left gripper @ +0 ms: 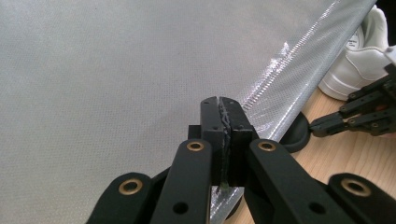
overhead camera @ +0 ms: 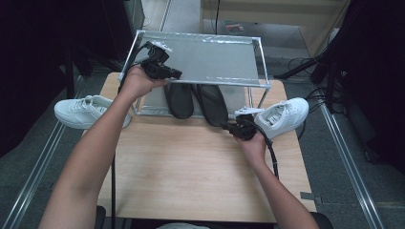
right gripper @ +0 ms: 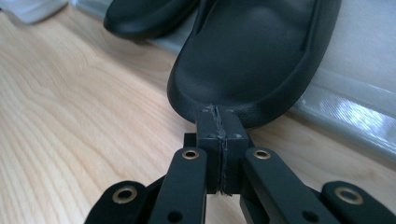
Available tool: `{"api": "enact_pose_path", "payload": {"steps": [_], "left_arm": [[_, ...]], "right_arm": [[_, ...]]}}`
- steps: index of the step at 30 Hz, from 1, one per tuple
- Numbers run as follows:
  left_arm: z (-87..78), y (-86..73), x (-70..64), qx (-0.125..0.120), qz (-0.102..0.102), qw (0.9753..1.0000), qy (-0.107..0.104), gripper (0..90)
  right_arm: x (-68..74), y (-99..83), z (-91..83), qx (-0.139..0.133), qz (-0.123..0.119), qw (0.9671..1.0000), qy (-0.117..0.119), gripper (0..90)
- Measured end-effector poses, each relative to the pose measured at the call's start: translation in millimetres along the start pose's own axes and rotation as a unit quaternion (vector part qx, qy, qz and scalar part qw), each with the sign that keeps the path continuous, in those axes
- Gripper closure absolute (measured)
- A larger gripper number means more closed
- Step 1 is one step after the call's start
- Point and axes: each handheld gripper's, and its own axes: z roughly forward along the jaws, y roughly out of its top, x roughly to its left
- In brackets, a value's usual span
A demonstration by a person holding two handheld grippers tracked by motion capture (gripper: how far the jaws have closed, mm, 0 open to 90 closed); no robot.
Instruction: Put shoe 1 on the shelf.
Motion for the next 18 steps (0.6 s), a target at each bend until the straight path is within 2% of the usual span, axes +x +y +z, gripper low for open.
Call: {"api": "enact_pose_path", "payload": {"steps": [3,6,12,18], "left_arm": [[0.0,0.1,-0.2,0.000,0.000,1.0000,0.000,89.8],[-0.2,0.4,0.0,0.003,0.003,1.0000,0.000,89.9],[0.1,0.4,-0.2,0.001,0.002,1.0000,0.000,89.8],[0.1,0.3,0.1,0.001,0.001,1.0000,-0.001,89.8]], "right_arm": [[-0.8,2.9,1.7,-0.008,0.006,0.9999,-0.004,89.9],[-3.1,4.4,-2.2,-0.011,0.004,0.9997,-0.022,90.0],[-9.8,2.9,-5.0,0.005,0.007,0.9981,-0.061,89.9],[-6.5,6.8,8.0,0.012,0.008,0.9980,-0.062,89.9]]}}
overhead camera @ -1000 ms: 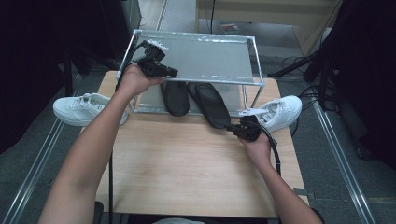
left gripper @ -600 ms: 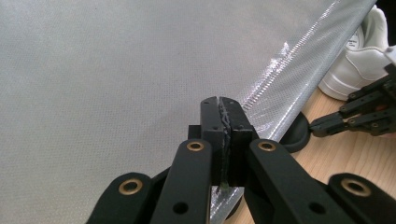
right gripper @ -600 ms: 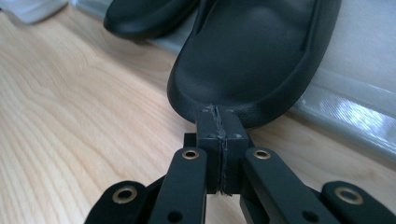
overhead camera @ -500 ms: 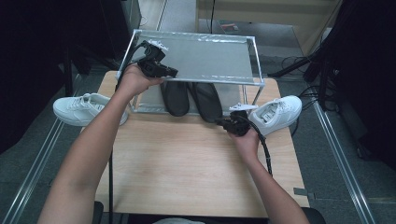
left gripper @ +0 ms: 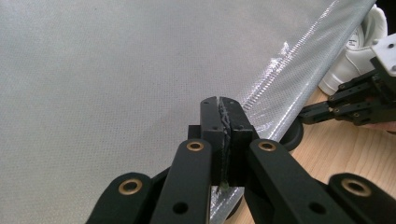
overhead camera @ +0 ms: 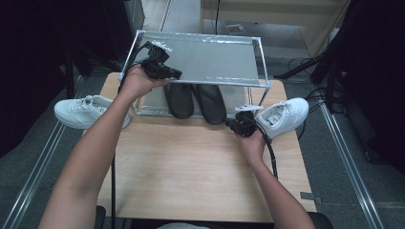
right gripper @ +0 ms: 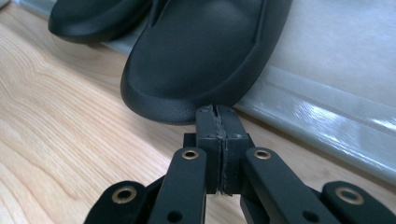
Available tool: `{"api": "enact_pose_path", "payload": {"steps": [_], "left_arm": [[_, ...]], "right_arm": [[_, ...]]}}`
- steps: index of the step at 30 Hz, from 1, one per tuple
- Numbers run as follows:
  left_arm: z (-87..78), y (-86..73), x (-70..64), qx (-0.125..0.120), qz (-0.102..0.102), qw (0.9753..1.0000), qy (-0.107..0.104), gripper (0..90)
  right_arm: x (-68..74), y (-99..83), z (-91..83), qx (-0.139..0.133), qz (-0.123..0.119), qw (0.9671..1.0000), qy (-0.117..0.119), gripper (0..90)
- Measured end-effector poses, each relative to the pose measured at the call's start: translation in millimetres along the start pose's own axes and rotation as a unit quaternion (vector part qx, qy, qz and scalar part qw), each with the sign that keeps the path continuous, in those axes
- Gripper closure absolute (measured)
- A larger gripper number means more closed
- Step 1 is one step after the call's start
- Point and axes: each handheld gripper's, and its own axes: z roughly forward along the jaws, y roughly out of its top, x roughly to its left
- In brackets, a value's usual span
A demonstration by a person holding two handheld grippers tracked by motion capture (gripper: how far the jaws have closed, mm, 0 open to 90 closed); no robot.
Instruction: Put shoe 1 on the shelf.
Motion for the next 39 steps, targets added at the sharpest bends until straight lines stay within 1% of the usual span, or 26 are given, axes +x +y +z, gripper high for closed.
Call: {"api": "enact_pose_path", "payload": {"steps": [6,11,13,19,24,27,30,33,34,36,39], "left_arm": [[0.1,-0.3,0.5,-0.001,0.001,1.0000,0.001,89.7],[0.1,-0.5,0.7,-0.002,0.001,1.0000,0.001,89.6],[-0.1,-0.5,1.0,-0.001,0.001,1.0000,0.001,88.7],[0.1,-0.4,0.7,-0.002,0.000,1.0000,0.003,88.4],[-0.2,-1.0,1.5,-0.003,-0.002,1.0000,0.000,88.4],[-0.2,-1.8,2.1,-0.006,-0.004,1.0000,-0.002,88.3],[-0.4,-2.6,3.9,-0.009,-0.014,0.9998,-0.008,88.4],[-0.3,-2.2,4.2,-0.009,-0.015,0.9998,-0.009,88.3],[-0.5,-2.2,4.2,-0.009,-0.015,0.9998,-0.008,87.6],[-0.6,-2.1,4.8,-0.011,-0.018,0.9997,-0.009,86.5],[-1.8,0.2,6.3,-0.006,-0.023,0.9996,-0.013,84.5]], "right_arm": [[9.7,9.3,12.5,0.004,-0.010,0.9999,0.005,89.9],[18.8,16.5,23.8,0.009,-0.008,0.9998,0.017,89.7],[23.4,19.4,27.7,0.010,-0.013,0.9997,0.019,89.5],[38.1,26.7,37.1,0.006,-0.016,0.9994,0.029,89.3],[45.5,29.0,44.1,0.003,-0.014,0.9993,0.035,89.3],[46.6,28.9,44.9,0.002,-0.012,0.9992,0.038,89.3],[45.7,27.8,44.1,0.004,-0.007,0.9989,0.045,89.3],[45.3,26.6,41.9,0.005,-0.007,0.9986,0.052,89.2],[45.7,26.7,40.2,0.007,-0.005,0.9985,0.054,88.6],[45.7,27.0,36.7,0.002,-0.009,0.9982,0.059,87.9],[46.5,27.5,29.6,-0.003,-0.011,0.9976,0.068,86.7]]}}
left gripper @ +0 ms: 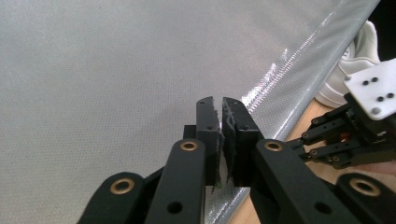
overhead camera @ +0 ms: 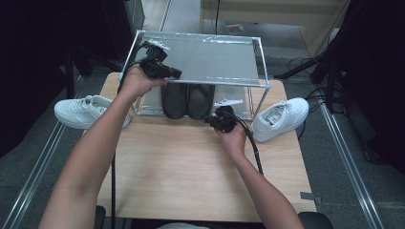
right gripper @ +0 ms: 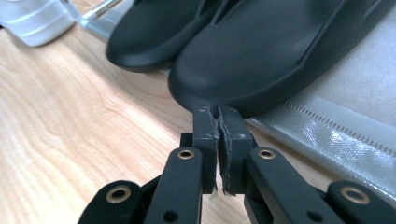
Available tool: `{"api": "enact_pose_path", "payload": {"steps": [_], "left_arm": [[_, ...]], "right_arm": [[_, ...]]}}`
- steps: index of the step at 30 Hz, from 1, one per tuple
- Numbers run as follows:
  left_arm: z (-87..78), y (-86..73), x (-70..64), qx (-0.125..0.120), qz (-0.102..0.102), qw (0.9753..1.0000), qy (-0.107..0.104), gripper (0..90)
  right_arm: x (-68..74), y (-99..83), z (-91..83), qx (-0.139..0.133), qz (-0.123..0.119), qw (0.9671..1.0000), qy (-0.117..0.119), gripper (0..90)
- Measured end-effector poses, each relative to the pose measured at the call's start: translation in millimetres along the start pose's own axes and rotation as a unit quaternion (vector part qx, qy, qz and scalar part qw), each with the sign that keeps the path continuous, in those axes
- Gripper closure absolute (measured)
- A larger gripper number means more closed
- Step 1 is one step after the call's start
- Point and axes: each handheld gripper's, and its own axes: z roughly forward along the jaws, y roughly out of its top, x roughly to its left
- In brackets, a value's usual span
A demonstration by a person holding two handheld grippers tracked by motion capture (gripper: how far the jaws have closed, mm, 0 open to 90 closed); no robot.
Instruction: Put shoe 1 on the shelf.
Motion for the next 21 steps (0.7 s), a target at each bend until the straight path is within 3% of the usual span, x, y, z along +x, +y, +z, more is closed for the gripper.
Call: {"api": "enact_pose_path", "payload": {"steps": [3,6,9,13,15,21], "left_arm": [[-2.5,4.7,-1.0,0.011,0.004,0.9999,0.002,77.0],[-6.8,7.3,-5.6,0.006,0.004,1.0000,-0.003,71.2],[-11.5,8.7,-13.7,0.012,0.006,0.9999,-0.004,64.8],[-20.9,8.1,-27.5,0.002,0.009,0.9999,-0.008,55.2],[-25.8,6.6,-35.8,-0.003,0.018,0.9998,-0.003,53.9],[-33.4,0.4,-52.9,0.000,0.030,0.9994,-0.020,49.8]], "right_arm": [[2.7,0.1,-8.9,-0.007,-0.003,0.9999,0.008,85.3],[4.9,-0.2,-18.3,-0.011,-0.006,0.9998,0.016,82.3],[6.0,-1.2,-27.7,-0.016,-0.008,0.9995,0.027,78.0],[9.5,-3.5,-38.2,-0.007,-0.016,0.9985,0.053,75.8],[12.9,-5.2,-44.4,-0.015,-0.026,0.9979,0.058,74.8],[18.9,-9.6,-59.2,-0.029,-0.041,0.9956,0.079,71.5]]}}
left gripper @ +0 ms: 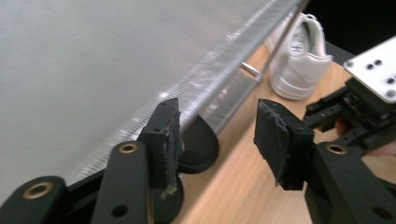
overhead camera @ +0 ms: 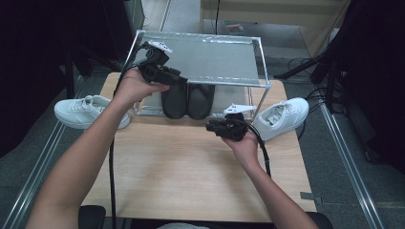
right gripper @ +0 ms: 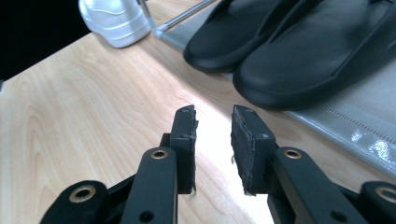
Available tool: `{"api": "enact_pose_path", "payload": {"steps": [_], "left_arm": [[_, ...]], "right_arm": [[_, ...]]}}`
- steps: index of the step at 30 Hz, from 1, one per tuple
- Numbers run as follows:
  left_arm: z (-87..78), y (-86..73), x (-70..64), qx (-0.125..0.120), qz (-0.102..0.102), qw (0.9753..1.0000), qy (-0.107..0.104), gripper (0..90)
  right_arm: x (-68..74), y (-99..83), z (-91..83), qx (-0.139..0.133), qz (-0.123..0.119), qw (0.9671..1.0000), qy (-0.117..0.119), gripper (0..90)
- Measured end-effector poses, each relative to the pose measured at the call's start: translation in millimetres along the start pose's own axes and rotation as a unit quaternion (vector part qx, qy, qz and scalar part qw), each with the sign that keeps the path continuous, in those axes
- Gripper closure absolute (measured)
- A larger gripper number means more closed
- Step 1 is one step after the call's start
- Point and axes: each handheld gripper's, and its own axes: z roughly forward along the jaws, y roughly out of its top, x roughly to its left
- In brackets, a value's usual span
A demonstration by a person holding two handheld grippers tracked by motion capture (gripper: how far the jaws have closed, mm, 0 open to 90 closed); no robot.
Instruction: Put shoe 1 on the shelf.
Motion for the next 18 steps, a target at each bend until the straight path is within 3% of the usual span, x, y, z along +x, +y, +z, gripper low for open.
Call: {"api": "enact_pose_path", "payload": {"steps": [4,6,8,9,13,17,18], "left_arm": [[-3.7,-7.4,-6.0,-0.008,-0.004,0.9998,-0.015,47.5],[-4.4,-12.6,-8.3,-0.015,-0.009,0.9996,-0.023,46.6],[-3.5,-18.3,-11.1,-0.012,-0.007,0.9996,-0.024,46.3],[-2.3,-21.7,-12.9,-0.012,-0.007,0.9997,-0.023,46.1],[3.2,-35.5,-19.0,-0.004,-0.002,0.9998,-0.022,45.2],[5.8,-48.4,-21.8,-0.010,-0.010,0.9993,-0.034,43.6],[6.2,-51.2,-22.1,-0.010,-0.012,0.9993,-0.034,43.2]], "right_arm": [[3.0,-1.0,-8.7,-0.002,-0.010,0.9999,0.013,73.0],[6.1,-2.9,-12.3,-0.005,-0.021,0.9997,-0.007,69.3],[6.7,-4.9,-15.2,-0.007,-0.014,0.9998,-0.015,67.4],[5.8,-6.3,-16.5,-0.011,-0.012,0.9999,-0.003,65.4],[8.6,-7.4,-22.2,-0.023,-0.021,0.9995,-0.003,62.2],[13.0,-6.9,-26.4,-0.021,-0.019,0.9995,0.013,60.6],[14.6,-8.2,-27.5,-0.023,-0.021,0.9995,0.007,61.2]]}}
